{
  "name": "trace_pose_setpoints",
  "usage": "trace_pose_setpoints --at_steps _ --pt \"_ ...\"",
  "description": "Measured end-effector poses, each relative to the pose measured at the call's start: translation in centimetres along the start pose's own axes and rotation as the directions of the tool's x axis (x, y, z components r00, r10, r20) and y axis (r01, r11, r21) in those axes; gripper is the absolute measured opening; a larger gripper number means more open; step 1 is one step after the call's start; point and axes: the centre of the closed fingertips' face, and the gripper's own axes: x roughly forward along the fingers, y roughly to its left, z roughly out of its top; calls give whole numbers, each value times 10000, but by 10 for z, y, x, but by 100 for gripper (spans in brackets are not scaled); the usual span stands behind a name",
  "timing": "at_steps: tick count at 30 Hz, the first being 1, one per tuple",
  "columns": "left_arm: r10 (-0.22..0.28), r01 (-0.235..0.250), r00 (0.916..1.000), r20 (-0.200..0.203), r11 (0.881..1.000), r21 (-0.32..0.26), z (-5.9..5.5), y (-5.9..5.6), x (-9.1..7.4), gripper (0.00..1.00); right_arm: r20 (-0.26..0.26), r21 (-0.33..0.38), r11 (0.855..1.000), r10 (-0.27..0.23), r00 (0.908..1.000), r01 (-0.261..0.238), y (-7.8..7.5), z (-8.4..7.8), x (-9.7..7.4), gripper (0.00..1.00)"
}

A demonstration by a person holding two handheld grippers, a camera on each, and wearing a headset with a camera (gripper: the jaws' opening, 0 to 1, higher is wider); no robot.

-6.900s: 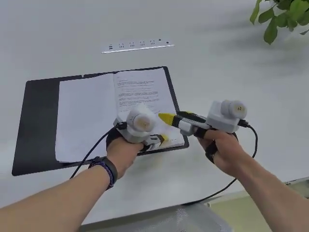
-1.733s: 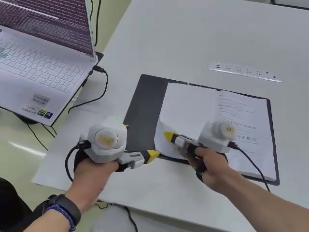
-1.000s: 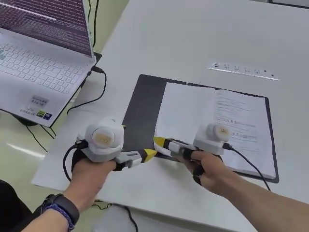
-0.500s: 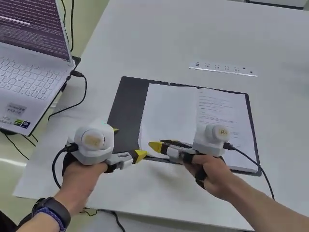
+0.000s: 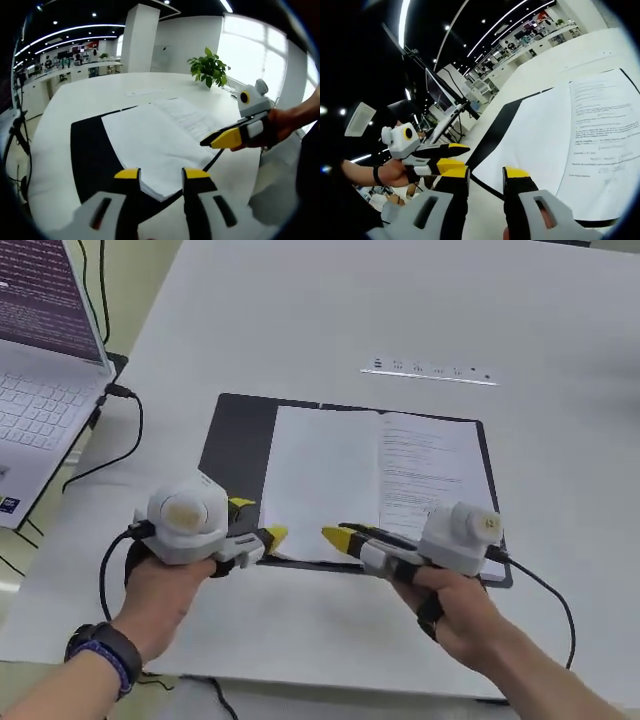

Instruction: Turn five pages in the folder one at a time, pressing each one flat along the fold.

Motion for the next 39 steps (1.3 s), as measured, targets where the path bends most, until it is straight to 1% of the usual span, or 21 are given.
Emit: trace_pose_setpoints --at_steps 2,6,7,10,13,16,17,18,19,22,24,25,26,27,30,32,35,39 --pt "-101 101 9998 -145 9999 65 -1 -1 7 27 77 27 10000 -74 9999 74 -3 1 -5 24" --pt "-224 224 9994 -271 9997 -9 -4 0 18 23 169 64 9997 -257 9995 256 -9 1 -14 24" --pt "-256 255 9990 -377 9997 -20 -6 0 21 22 191 81 9995 -298 9994 297 -10 1 -16 24" --pt "-350 345 9981 -515 9993 -110 -13 0 28 16 198 125 9988 -476 9987 474 -16 0 -23 24" --pt "-378 367 9964 -753 9992 -163 -22 -1 33 8 269 164 9981 -600 9978 595 -20 1 -29 23" --pt "-395 368 9962 -772 9987 -365 -27 0 35 0 287 203 9972 -720 9970 714 -25 0 -34 23" --pt "-353 311 9956 -866 9983 -500 -30 -2 34 0 281 224 9968 -771 9966 765 -27 0 -35 23" --pt "-334 295 9959 -841 9985 -468 -31 -2 35 0 290 230 9966 -802 9964 795 -28 0 -37 23" --pt "-321 276 9954 -898 9983 -508 -34 -1 36 0 299 248 9962 -845 9960 838 -29 1 -38 23" --pt "-276 205 9927 -1174 9979 -620 -45 -1 38 0 311 280 9955 -915 9953 906 -33 2 -40 23" --pt "-222 144 9909 -1328 9982 -589 -50 -2 37 0 311 269 9951 -960 9949 951 -35 4 -40 23" --pt "-209 131 9904 -1369 9982 -578 -51 -2 37 0 309 257 9951 -961 9949 954 -36 5 -40 23" --pt "-193 115 9914 -1294 9981 -613 -49 -2 36 0 305 235 9952 -961 9949 954 -37 6 -39 23" --pt "-186 103 9912 -1309 9979 -643 -49 -2 35 0 299 222 9952 -964 9949 958 -38 7 -39 23" --pt "-175 103 9899 -1406 9986 -518 -48 -2 34 0 299 168 9951 -983 9947 978 -43 13 -37 22" --pt "-209 128 9893 -1441 9983 -574 -47 -3 34 0 435 115 9945 -1041 9936 1037 -46 19 -35 21" --pt "-282 162 9890 -1452 9964 -834 -46 -3 33 0 619 208 9940 -1083 9922 1072 -51 29 -29 19" --pt "-228 103 9880 -1530 9966 -821 -45 -4 34 0 711 86 9941 -1089 9915 1085 -59 42 -20 17"
